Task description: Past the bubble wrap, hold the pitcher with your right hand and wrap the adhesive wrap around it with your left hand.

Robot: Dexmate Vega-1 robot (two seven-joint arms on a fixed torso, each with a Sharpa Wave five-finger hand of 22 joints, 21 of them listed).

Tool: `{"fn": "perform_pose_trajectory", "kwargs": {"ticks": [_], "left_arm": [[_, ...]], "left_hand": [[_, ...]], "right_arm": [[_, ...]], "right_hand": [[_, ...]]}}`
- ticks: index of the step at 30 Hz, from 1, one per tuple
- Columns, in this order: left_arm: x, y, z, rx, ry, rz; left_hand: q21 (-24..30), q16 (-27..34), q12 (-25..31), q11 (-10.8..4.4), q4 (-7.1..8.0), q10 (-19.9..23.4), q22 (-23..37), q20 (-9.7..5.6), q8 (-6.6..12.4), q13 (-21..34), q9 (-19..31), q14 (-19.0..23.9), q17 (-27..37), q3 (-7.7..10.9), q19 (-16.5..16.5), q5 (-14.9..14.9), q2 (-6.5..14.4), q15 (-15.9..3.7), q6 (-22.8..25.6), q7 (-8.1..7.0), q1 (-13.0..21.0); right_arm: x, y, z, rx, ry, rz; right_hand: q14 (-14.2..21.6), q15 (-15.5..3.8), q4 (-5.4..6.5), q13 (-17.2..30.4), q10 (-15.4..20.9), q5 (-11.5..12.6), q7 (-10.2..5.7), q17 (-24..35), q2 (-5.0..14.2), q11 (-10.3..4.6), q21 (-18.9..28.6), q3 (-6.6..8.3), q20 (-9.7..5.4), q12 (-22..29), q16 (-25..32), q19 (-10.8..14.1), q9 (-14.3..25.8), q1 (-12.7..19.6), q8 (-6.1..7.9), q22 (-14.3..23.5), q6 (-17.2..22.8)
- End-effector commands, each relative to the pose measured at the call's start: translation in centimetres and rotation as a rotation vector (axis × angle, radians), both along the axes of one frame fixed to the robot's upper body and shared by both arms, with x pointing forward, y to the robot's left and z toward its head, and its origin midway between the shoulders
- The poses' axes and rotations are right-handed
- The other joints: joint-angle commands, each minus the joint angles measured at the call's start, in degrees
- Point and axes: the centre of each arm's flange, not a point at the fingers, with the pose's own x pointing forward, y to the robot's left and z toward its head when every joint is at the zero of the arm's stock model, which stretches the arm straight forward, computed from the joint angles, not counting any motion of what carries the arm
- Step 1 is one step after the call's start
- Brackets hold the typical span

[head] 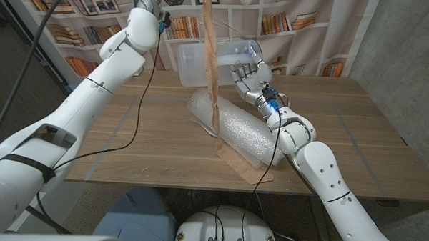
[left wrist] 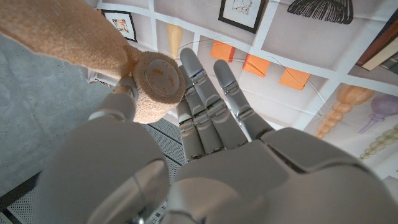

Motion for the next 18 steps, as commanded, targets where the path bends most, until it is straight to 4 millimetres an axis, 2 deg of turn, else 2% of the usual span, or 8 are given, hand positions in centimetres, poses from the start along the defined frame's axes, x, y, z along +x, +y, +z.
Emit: {"fn": "perform_pose_trajectory", "kwargs": {"ticks": [1,10,18], "left_arm": [[1.5,1.4,-0.5,-0.027,0.042,0.039],[1.2,1.3,-1.2,0.055,-0.036,0.137],[2.0,2.0,-1.7,0.03,0.002,0.134]], "left_hand": [[0.4,-0.1,-0.3,-1.29,-0.04,1.6,0.0,-0.11,0.12,0.2,0.0,-0.2,0.2,0.31,-0.3,0.4,14.5,0.07,0.4,-0.08,14.1],[1.0,-0.2,-0.6,-1.29,0.0,1.8,-0.4,-0.48,-0.04,-0.1,0.0,-0.1,0.0,0.3,-0.2,0.4,14.5,0.09,0.5,-0.18,14.0],[1.3,-0.4,-0.8,-1.42,0.07,1.7,-0.8,-0.55,-0.17,-0.1,0.0,-0.1,-0.2,0.27,-0.4,0.4,14.5,0.1,0.6,-0.09,13.9]], "right_arm": [[-0.8,-0.4,0.0,0.005,-0.012,0.015],[-1.4,-0.5,-0.1,0.006,-0.019,0.031],[-2.0,-0.6,-0.1,0.01,-0.024,0.055]], "right_hand": [[14.0,-7.29,0.03,0.1,0.8,0.1,0.24,3.4,-0.06,0.02,-0.1,-0.23,-5.15,0.4,0.6,-16.0,0.2,0.6,0.38,0.2,0.3],[14.1,-7.27,0.11,-0.3,1.2,0.0,0.27,3.1,-0.11,0.03,-0.2,-0.44,-5.04,0.3,0.5,-16.0,0.1,0.5,0.47,0.2,0.3],[14.4,-7.29,0.18,-0.4,1.5,0.0,0.45,3.1,-0.15,0.15,-0.1,-0.63,-4.98,0.3,0.6,-15.7,0.0,0.4,0.5,0.2,0.3]]}}
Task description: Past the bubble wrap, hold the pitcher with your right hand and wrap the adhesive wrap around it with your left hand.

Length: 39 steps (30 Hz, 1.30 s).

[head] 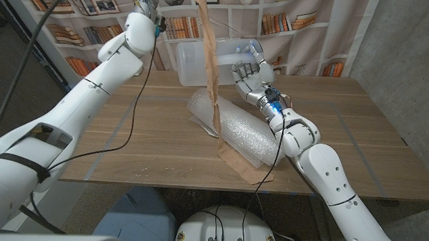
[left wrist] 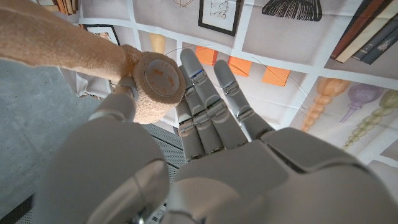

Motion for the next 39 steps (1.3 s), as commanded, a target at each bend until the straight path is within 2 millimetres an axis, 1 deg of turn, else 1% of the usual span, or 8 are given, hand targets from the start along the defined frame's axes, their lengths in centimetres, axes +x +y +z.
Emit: {"fn": "perform_pose_trajectory", "kwargs": {"ticks": [1,6,8,24,29,32,33,39], "left_arm": [[1.1,1.0,-0.8,0.0,0.018,0.029],[1.5,1.3,-1.2,0.002,0.03,0.037],[1.6,1.4,-1.4,0.001,0.036,0.032],[2.6,1.5,-3.2,-0.003,0.08,0.029],[3.2,1.9,-3.8,-0.018,0.105,0.032],[3.5,2.3,-4.3,-0.057,0.139,-0.019],[3.6,2.3,-4.4,-0.054,0.138,-0.012],[4.0,2.9,-5.3,-0.085,0.172,-0.019]], "left_hand": [[0.6,-0.3,-0.1,-1.07,0.08,1.4,-0.1,-0.28,-0.15,0.1,0.0,0.0,-0.1,0.27,0.0,0.3,14.4,0.17,0.6,-0.14,14.0],[0.8,-0.4,-0.2,-1.1,0.08,1.4,-0.3,-0.24,-0.27,0.1,0.0,0.0,-0.2,0.28,-0.1,0.3,14.3,0.17,0.5,-0.09,14.0],[0.8,-0.4,-0.3,-1.13,0.08,1.3,-0.3,-0.27,-0.31,0.1,0.0,0.0,-0.3,0.28,-0.2,0.3,14.3,0.17,0.6,-0.1,14.0],[1.5,-0.7,-0.6,-1.27,0.01,1.3,-1.0,-0.27,-0.65,0.1,0.0,-0.1,-0.3,0.34,-0.6,0.3,14.3,0.17,0.5,-0.17,13.9],[1.7,-0.7,-0.8,-1.23,0.02,1.2,-1.2,-0.33,-0.73,0.0,0.0,-0.2,-0.3,0.35,-0.9,0.3,14.3,0.17,0.6,-0.16,13.9],[1.8,-0.7,-0.8,-1.23,0.03,1.1,-1.3,-0.29,-0.78,0.0,0.0,-0.1,-0.3,0.34,-1.0,0.3,14.3,0.16,0.6,-0.3,13.9],[1.9,-0.7,-0.8,-1.2,0.02,1.2,-1.3,-0.3,-0.79,0.1,0.0,-0.1,-0.3,0.35,-0.9,0.3,14.3,0.16,0.6,-0.27,13.9],[2.2,-0.8,-0.9,-1.13,-0.02,1.3,-1.5,-0.33,-0.9,0.1,0.0,-0.2,-0.3,0.38,-1.0,0.3,14.3,0.15,0.7,-0.38,13.9]], "right_arm": [[-0.9,-0.2,0.0,0.005,-0.007,0.032],[-1.4,-0.2,0.0,0.014,0.004,0.054],[-1.5,-0.3,-0.1,0.015,0.015,0.06],[-1.7,-0.3,-0.5,0.032,0.074,0.061],[-1.9,-0.3,-0.5,0.031,0.085,0.064],[-1.9,-0.7,-0.6,0.033,0.094,0.052],[-1.9,-0.8,-0.6,0.033,0.094,0.051],[-2.8,-0.7,-0.2,0.026,0.068,0.086]], "right_hand": [[14.2,-7.21,-0.04,0.2,1.0,0.0,0.53,2.9,-0.11,0.1,-0.1,-0.41,-4.98,0.3,0.2,-15.7,0.0,0.4,0.31,0.1,0.2],[14.5,-7.22,-0.06,0.1,1.0,0.0,0.67,2.9,-0.07,0.04,-0.1,-0.5,-4.9,0.3,0.3,-15.5,0.0,0.4,0.32,0.1,0.2],[14.6,-7.22,-0.05,0.1,1.0,0.0,0.74,2.9,-0.06,0.24,-0.1,-0.54,-4.82,0.3,0.4,-15.5,0.0,0.3,0.31,0.1,0.1],[14.9,-7.19,-0.05,-0.2,1.4,-0.1,1.39,2.7,0.0,0.26,-0.2,-0.72,-4.73,0.2,0.4,-15.1,-0.1,0.3,0.49,0.1,0.3],[14.9,-7.21,-0.11,-0.3,1.5,-0.1,1.45,2.8,-0.03,0.25,-0.2,-0.75,-4.7,0.2,0.5,-15.1,-0.1,0.3,0.49,0.1,0.2],[15.0,-7.21,-0.14,-0.2,1.4,-0.1,1.57,2.8,-0.04,0.35,-0.2,-0.76,-4.64,0.2,0.5,-15.0,-0.1,0.4,0.49,0.1,0.2],[14.9,-7.18,-0.12,0.0,1.3,-0.1,1.62,2.7,0.0,0.34,-0.2,-0.76,-4.63,0.2,0.4,-15.0,-0.1,0.3,0.5,0.1,0.2],[14.9,-7.19,-0.17,-0.3,1.5,-0.1,1.72,2.7,0.04,0.42,-0.3,-0.77,-4.67,0.1,0.5,-14.9,-0.1,0.4,0.48,0.1,0.1]]}}
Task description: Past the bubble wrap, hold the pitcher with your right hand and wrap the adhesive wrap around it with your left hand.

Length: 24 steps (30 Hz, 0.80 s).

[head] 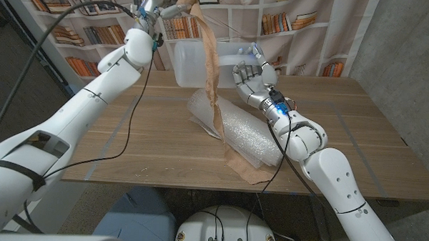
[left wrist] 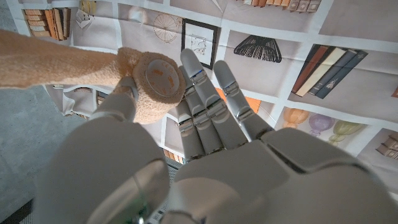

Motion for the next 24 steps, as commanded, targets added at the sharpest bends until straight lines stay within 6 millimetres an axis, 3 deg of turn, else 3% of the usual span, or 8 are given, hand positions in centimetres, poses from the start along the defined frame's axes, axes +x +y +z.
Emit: {"fn": "perform_pose_trajectory", "kwargs": {"ticks": [1,12,24], "left_arm": [[0.8,0.9,-1.5,-0.056,0.06,-0.025],[1.1,1.5,-3.2,-0.092,0.111,-0.03],[1.8,1.7,-5.2,-0.111,0.163,-0.032]], "left_hand": [[0.4,-0.2,-0.1,-0.97,0.0,1.2,0.0,-0.24,-0.02,0.3,0.1,-0.3,0.2,0.4,-0.3,0.4,14.3,0.15,0.5,-0.16,13.8],[0.9,-0.2,-0.3,-0.89,-0.02,1.2,-0.3,-0.26,-0.21,0.2,0.2,-0.2,0.2,0.4,-0.5,0.4,14.3,0.15,0.5,-0.1,13.8],[1.4,-0.3,-0.5,-0.83,-0.04,1.3,-0.6,-0.35,-0.39,0.2,0.2,-0.2,0.2,0.44,-0.6,0.4,14.3,0.15,0.6,-0.04,13.7]], "right_arm": [[-1.0,-0.1,0.3,-0.003,-0.01,0.028],[-2.3,-0.1,1.0,-0.037,-0.026,0.051],[-2.4,-0.7,1.8,-0.038,-0.035,0.03]], "right_hand": [[14.7,-6.95,0.01,0.0,1.1,-0.1,0.29,2.6,0.05,0.48,-0.1,-0.14,-4.64,0.3,0.3,-15.0,0.1,0.4,0.27,0.1,0.1],[14.6,-6.95,0.01,0.1,1.0,-0.1,0.29,2.6,0.14,0.45,-0.5,-0.1,-4.49,0.3,0.3,-15.1,0.1,0.5,0.21,0.0,-0.1],[14.6,-6.94,0.04,0.4,0.8,-0.1,0.51,2.6,0.19,0.42,-0.7,-0.14,-4.45,0.4,0.4,-15.0,0.1,0.6,0.21,0.0,-0.2]]}}
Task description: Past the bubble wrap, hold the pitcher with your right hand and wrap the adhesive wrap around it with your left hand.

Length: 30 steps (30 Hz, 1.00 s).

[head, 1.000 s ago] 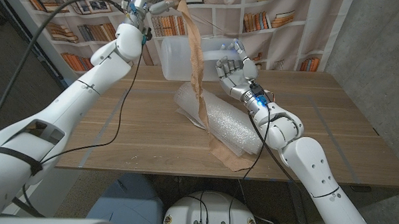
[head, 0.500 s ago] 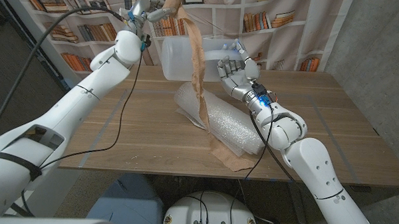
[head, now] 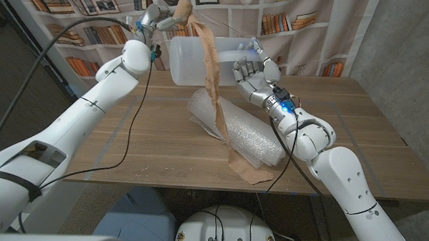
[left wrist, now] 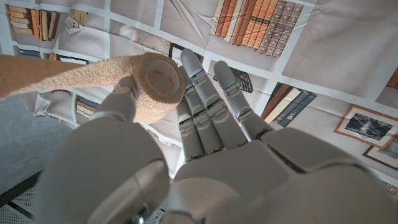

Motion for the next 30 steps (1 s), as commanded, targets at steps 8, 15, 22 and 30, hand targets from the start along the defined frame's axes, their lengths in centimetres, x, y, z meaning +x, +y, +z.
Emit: {"fn": "perform_pose_trajectory", "kwargs": {"ticks": [8,15,22,30], "left_arm": [[1.3,0.0,-3.0,-0.027,0.075,-0.008],[2.1,0.2,-3.7,-0.022,0.107,0.002],[2.4,0.1,-3.5,0.008,0.095,0.037],[3.1,0.5,-4.4,0.017,0.108,0.079]], "left_hand": [[0.7,-0.3,-0.5,-0.8,0.04,1.3,-0.2,0.05,-0.23,-0.1,0.2,-0.4,0.0,0.58,-0.6,0.3,14.3,0.18,0.5,0.12,13.6],[1.0,-0.4,-0.7,-0.63,0.06,1.2,-0.4,0.16,-0.32,-0.2,0.2,-0.5,0.0,0.62,-0.7,0.3,14.4,0.16,0.6,0.02,13.6],[1.2,-0.8,-1.2,-0.06,-0.06,0.8,-0.5,0.33,-0.48,-0.6,0.2,-1.1,-0.1,0.68,-1.2,0.4,14.2,0.2,0.8,-0.89,13.5],[1.6,-0.9,-1.7,-0.26,0.04,0.7,-0.6,0.19,-0.5,-1.0,0.2,-1.5,0.0,0.72,-1.4,0.4,14.2,0.15,1.2,-1.21,13.4]], "right_arm": [[-0.3,-0.2,0.9,-0.017,0.002,0.017],[-0.3,-0.6,0.8,-0.011,0.005,0.019],[-0.5,-0.9,0.8,-0.006,0.011,0.019],[-0.5,-1.3,0.7,-0.002,0.004,0.014]], "right_hand": [[14.5,-6.85,0.24,0.0,1.1,-0.1,0.18,2.5,0.24,0.38,-0.4,-0.04,-4.43,0.4,0.4,-14.9,0.1,0.6,0.21,0.2,0.1],[14.7,-6.88,0.2,-0.1,1.1,-0.1,0.3,2.6,0.19,0.49,-0.4,-0.09,-4.37,0.3,0.5,-14.8,0.1,0.6,0.27,0.2,0.2],[14.8,-6.87,0.2,-0.1,1.1,-0.1,0.45,2.5,0.19,0.48,-0.5,-0.13,-4.33,0.3,0.6,-14.6,0.1,0.7,0.35,0.2,0.3],[14.8,-6.86,0.29,-0.2,1.2,-0.1,0.44,2.4,0.24,0.51,-0.6,-0.2,-4.3,0.2,0.5,-14.5,0.1,0.6,0.38,0.2,0.3]]}}
